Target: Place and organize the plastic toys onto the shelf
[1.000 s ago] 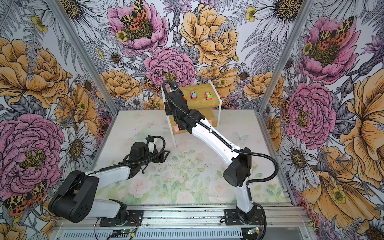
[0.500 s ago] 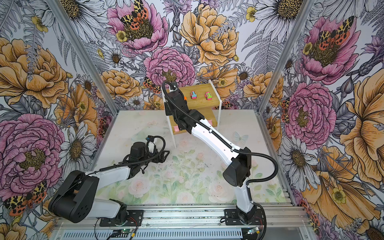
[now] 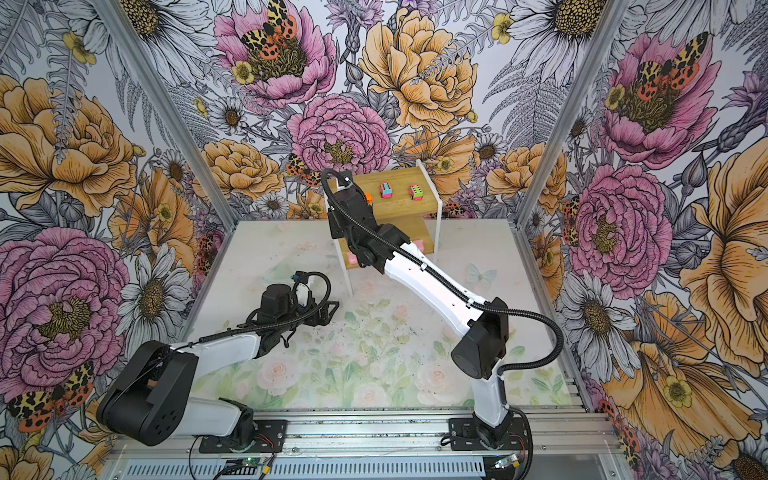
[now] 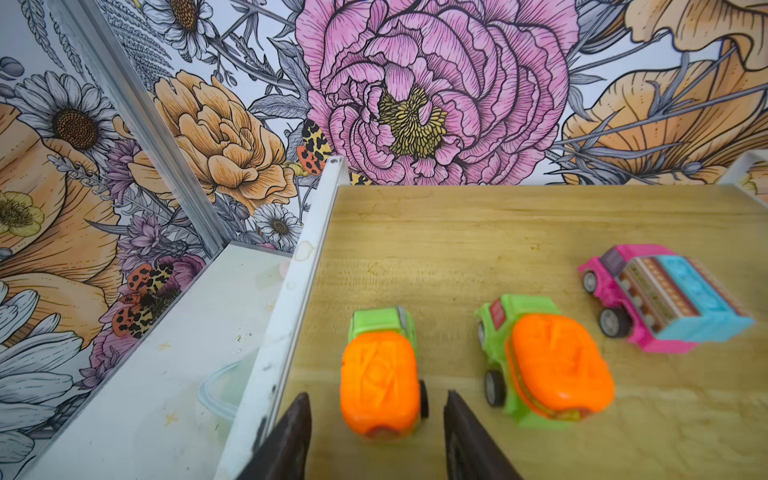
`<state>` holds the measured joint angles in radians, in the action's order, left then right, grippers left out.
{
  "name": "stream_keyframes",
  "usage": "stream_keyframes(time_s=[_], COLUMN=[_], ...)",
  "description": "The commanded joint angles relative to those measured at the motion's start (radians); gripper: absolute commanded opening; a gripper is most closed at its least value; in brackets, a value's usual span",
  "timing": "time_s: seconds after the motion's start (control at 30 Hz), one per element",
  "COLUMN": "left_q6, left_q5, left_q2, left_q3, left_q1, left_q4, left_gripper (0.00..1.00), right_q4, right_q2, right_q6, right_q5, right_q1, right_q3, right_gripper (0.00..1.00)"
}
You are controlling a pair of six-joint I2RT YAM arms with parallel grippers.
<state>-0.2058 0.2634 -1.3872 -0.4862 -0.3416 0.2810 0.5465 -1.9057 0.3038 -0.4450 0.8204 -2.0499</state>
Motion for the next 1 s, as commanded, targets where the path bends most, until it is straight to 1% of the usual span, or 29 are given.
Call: stream_keyframes(time_s=[0.0,0.07,0.17,0.27,0.37,0.4,0.43,0.47,0.53,0.57,0.63,0.7,0.73,0.77,0.83,0.87,0.93,0.97], left_q6=[0.005,0.005,0.005,0.004,0.0,-0.002,-0.002,-0.004,0.009,0.019,0.057,0.097,0.114,0.126,0.151,0.162,0.199,0.216], left_q5=[0.025,0.026,0.024,0.025,0.024,0.022,0.02,0.016,-0.007,-0.029,-0.075,-0.119,-0.142,-0.155,-0.165,-0.171,-0.172,-0.174], left_q2=[0.004,0.005,0.007,0.012,0.021,0.029,0.039,0.05,0.083,0.1,0.139,0.175,0.191,0.204,0.221,0.223,0.21,0.203], left_q3=[-0.003,-0.002,0.0,0.001,0.003,0.003,0.003,0.0,-0.012,-0.023,-0.054,-0.082,-0.088,-0.09,-0.088,-0.085,-0.062,-0.053], left_q1=[0.01,0.009,0.01,0.009,0.008,0.006,0.005,0.006,0.005,0.006,0.01,0.02,0.03,0.041,0.081,0.101,0.152,0.171], left_q4=[0.027,0.028,0.027,0.029,0.028,0.029,0.028,0.026,0.002,-0.017,-0.066,-0.101,-0.097,-0.084,-0.043,-0.019,0.064,0.1], left_gripper=[0.99,0.99,0.99,0.99,0.99,0.99,0.99,0.99,0.99,0.99,0.99,0.99,0.99,0.99,0.99,0.99,0.99,0.99], right_q4=[-0.002,-0.003,-0.003,-0.005,-0.009,-0.011,-0.015,-0.024,-0.099,-0.157,-0.303,-0.43,-0.521,-0.603,-0.831,-0.905,-1.071,-1.151], right_q2=[0.123,0.191,0.317,0.486,0.673,0.734,0.801,0.852,0.971,1.015,1.087,1.103,1.099,1.091,1.043,1.011,0.911,0.847], right_q6=[-0.018,-0.013,-0.016,-0.02,-0.108,-0.138,-0.161,-0.178,-0.244,-0.274,-0.316,-0.284,-0.271,-0.265,-0.267,-0.262,-0.233,-0.214], right_q5=[-0.012,-0.032,-0.023,-0.014,-0.086,-0.106,-0.109,-0.087,0.017,0.063,0.19,0.288,0.33,0.346,0.371,0.375,0.377,0.406], right_q1=[0.023,0.032,0.04,0.04,0.022,-0.012,-0.068,-0.124,-0.28,-0.338,-0.51,-0.641,-0.693,-0.727,-0.774,-0.79,-0.829,-0.851], right_q3=[0.058,0.115,0.226,0.37,0.534,0.603,0.671,0.735,0.906,0.987,1.172,1.294,1.366,1.428,1.572,1.616,1.691,1.717], right_gripper=[0.53,0.55,0.56,0.57,0.59,0.59,0.6,0.61,0.61,0.62,0.64,0.65,0.65,0.65,0.65,0.65,0.65,0.65])
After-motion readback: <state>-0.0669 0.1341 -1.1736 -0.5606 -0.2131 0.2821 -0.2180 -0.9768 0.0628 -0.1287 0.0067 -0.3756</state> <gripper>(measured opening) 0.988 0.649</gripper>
